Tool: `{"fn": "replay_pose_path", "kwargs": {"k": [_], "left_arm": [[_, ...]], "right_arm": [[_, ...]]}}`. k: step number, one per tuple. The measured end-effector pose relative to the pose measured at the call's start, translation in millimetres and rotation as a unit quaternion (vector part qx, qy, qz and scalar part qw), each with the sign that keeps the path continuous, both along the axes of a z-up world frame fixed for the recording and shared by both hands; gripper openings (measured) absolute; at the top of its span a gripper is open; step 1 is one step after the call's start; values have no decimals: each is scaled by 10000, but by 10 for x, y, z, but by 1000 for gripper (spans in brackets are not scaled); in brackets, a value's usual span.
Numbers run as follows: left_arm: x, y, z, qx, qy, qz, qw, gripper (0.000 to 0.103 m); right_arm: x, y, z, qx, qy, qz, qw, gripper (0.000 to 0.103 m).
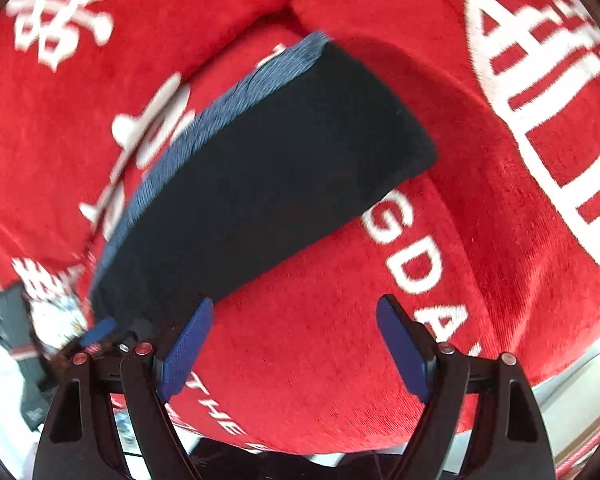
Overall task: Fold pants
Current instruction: 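Open the right gripper and withdraw it from the folded trousers, then grasp the waistband end of the black trouser strip with the right gripper and lift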
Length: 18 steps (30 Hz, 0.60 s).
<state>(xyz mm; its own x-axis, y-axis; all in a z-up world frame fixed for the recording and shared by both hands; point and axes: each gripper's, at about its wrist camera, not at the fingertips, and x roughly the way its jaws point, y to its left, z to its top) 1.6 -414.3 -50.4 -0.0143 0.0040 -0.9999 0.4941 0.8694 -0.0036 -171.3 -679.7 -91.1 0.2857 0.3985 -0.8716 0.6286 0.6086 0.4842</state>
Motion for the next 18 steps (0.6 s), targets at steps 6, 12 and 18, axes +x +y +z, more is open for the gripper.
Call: {"fn": "replay_pose_path", "kwargs": {"k": [6, 12, 18], "left_arm": [[145, -178, -11, 67, -137, 16, 9999, 102], [184, -375, -87, -27, -79, 51, 10000, 102], [237, -464, -105, -219, -265, 198, 9992, 102]], "right_arm": [[-62, -313, -121, 271, -99, -485, 9984, 86], [-86, -506, -228, 612, -316, -870, 9938, 86], [-128, -626, -397, 1175, -810, -1230, 9821, 86]]}}
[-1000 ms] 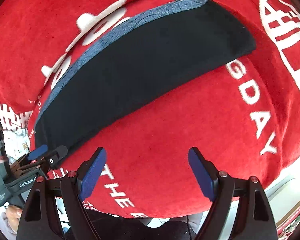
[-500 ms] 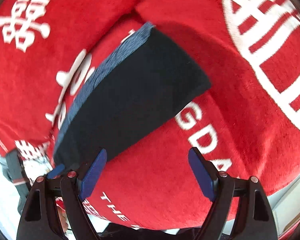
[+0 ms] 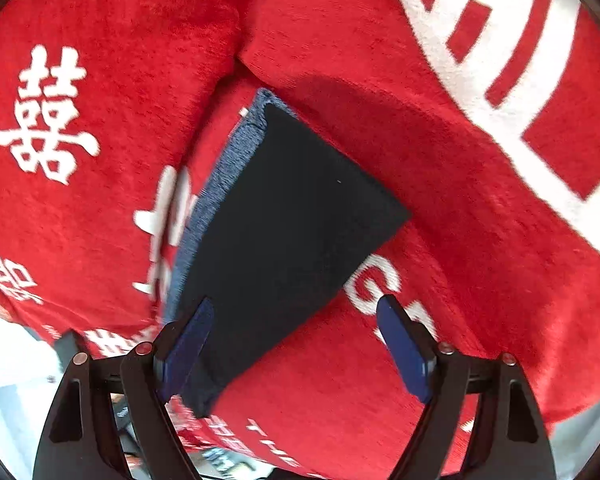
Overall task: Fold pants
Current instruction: 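Grasp the waistband end of the black trouser strip with the right gripper and lift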
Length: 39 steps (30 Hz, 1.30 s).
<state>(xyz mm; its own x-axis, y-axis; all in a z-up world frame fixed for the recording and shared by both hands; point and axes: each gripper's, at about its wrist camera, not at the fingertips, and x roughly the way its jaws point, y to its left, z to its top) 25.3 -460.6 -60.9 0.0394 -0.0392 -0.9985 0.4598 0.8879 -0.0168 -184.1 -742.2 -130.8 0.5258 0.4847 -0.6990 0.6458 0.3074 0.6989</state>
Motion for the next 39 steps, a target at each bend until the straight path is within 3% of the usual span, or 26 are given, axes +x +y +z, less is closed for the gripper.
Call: {"fn": "replay_pose_path", "kwargs": {"k": [1, 4, 5, 19, 22, 24, 27, 29, 32, 34, 35, 39], "left_arm": [[18, -9, -31, -4, -39, 12, 10000, 102], [15, -31, -204, 127, -117, 58, 9998, 102], [9, -27, -280, 169, -60, 96, 9998, 102], [-258, -70, -376, 84, -161, 162, 9997, 102], [-228, -94, -366, 91, -121, 179, 9997, 94], [-203, -146, -241, 118, -336, 167, 9992, 85], [-91, -187, -86, 123, -847, 316, 9958, 85], [6, -235, -78, 109, -983, 451, 9941, 85], [134, -290, -217, 216, -1053, 559, 9926, 85], [146, -287, -447, 327, -722, 511, 9955, 85], [93, -285, -436, 231, -1006, 568, 9930, 85], [43, -276, -442, 146, -1093, 497, 9927, 85]], "right_arm": [[-3, -17, -39, 99, -63, -65, 9999, 84], [-53, -20, -177, 407, -212, -312, 9985, 61], [-75, -21, -256, 558, -271, -415, 9972, 59], [176, -3, -457, 1173, -1098, -1194, 9798, 58], [229, 15, -427, 1256, -1062, -1172, 9794, 16], [247, 18, -335, 1145, -1146, -1021, 9815, 16], [303, 30, -108, 922, -1348, -722, 9839, 16], [345, 48, 17, 816, -1477, -546, 9841, 16], [411, 83, 164, 689, -1623, -345, 9837, 16], [466, 112, 254, 572, -1686, -204, 9838, 16], [500, 138, 300, 505, -1715, -87, 9838, 16], [655, 280, 542, 160, -1907, 374, 9808, 16]]}}
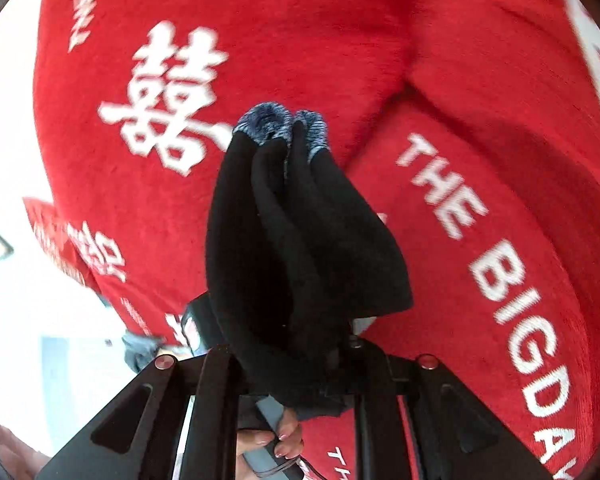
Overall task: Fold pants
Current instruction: 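Grasp the waistband end of the black trouser strip with the right gripper and lift, then fold the lifted strip end over onto the other half with the right gripper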
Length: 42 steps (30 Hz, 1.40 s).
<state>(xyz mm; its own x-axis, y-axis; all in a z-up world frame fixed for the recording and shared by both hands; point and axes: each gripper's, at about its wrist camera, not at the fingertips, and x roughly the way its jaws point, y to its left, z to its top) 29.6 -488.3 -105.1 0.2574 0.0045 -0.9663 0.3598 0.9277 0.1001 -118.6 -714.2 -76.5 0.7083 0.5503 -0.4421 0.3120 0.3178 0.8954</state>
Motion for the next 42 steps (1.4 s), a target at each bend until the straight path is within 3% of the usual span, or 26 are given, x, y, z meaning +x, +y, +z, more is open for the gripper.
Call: {"fn": "replay_pose_path", "kwargs": {"k": [6, 12, 18, 20, 24, 27, 30, 32, 33, 35, 36, 37, 39, 41, 42], "left_arm": [[12, 171, -19, -434, 30, -140, 9990, 85], [244, 851, 188, -1052, 280, 70, 9940, 85], [479, 1991, 595, -1080, -28, 418, 9933, 85], [523, 2333, 722, -1021, -63, 586, 9930, 85], [630, 3104, 701, -860, -32, 894, 9923, 85], [609, 3388, 641, -793, 35, 963, 9922, 85], [587, 3488, 487, -907, 136, 1042, 9903, 85], [599, 3566, 453, -1067, 233, 1138, 9875, 85], [586, 3591, 487, -1158, 290, 1174, 9859, 85], [557, 3591, 545, -1345, 375, 1140, 9836, 85], [535, 3569, 590, -1426, 411, 1071, 9831, 85], [524, 3529, 631, -1514, 466, 973, 9826, 85], [495, 3423, 656, -1813, 727, 656, 9785, 85], [464, 3301, 623, -2041, 1051, 428, 9724, 85], [440, 3223, 612, -2160, 1168, 339, 9688, 85]], "right_arm": [[233, 397, 423, -1064, -108, 730, 9916, 16], [416, 941, 791, -2068, -136, 1129, 9718, 16], [658, 1854, 1015, -3331, -87, 1718, 9271, 17], [786, 2286, 903, -3683, 14, 1987, 9082, 17], [972, 2939, 499, -4066, 285, 2369, 8819, 18], [1047, 3413, 121, -4437, 566, 2670, 8536, 21], [992, 3820, -29, -5302, 667, 2857, 7955, 32], [928, 4066, -16, -5810, 622, 3067, 7514, 54], [886, 4156, 30, -5887, 547, 3193, 7406, 57], [734, 4267, 210, -5885, 251, 3442, 7311, 58], [669, 4277, 297, -5774, 143, 3544, 7354, 58], [614, 4236, 390, -5479, 56, 3636, 7534, 58], [614, 4027, 503, -4698, 125, 3557, 8079, 58], [597, 3504, 463, -3251, 562, 2942, 8970, 58], [568, 3326, 406, -2777, 742, 2685, 9194, 58]]}}
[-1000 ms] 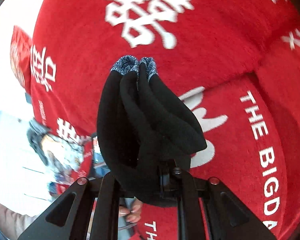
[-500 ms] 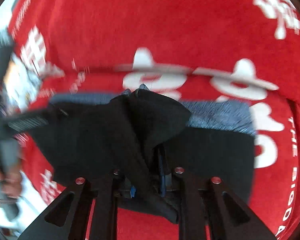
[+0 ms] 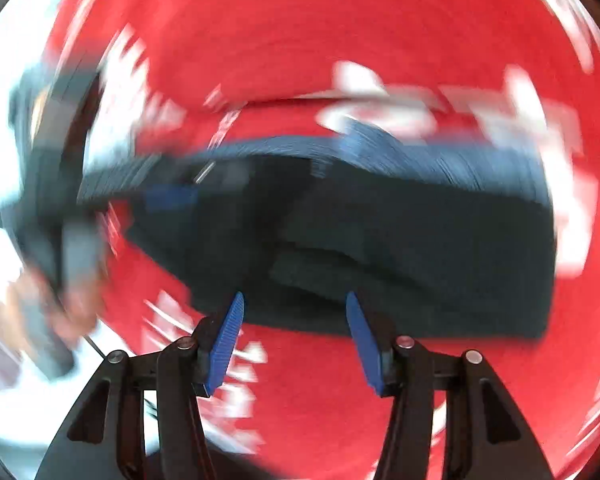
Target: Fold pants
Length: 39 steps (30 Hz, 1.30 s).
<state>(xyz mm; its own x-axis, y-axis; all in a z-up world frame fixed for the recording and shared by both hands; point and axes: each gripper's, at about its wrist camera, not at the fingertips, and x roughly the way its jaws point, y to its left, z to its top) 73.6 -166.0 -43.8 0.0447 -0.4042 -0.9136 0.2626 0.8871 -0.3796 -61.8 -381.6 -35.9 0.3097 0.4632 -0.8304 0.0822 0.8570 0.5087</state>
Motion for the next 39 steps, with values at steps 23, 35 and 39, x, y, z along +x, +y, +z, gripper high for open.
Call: {"fn": "replay_pose_path", "kwargs": {"k": [23, 35, 39], "left_arm": [[-316, -466, -272, -93, 622, -667, 9958, 21], [-376, -525, -425, 93, 547, -697, 9960, 21], [-397, -502, -425, 102, 510, -691, 9963, 21]], "right_arm": [[-272, -993, -896, 2670, 1331, -2601, 9184, 5], [-25, -1340, -94, 1767, 264, -1167, 9770, 61], [224, -1914, -179, 1060, 140, -1427, 9840, 72]]}}
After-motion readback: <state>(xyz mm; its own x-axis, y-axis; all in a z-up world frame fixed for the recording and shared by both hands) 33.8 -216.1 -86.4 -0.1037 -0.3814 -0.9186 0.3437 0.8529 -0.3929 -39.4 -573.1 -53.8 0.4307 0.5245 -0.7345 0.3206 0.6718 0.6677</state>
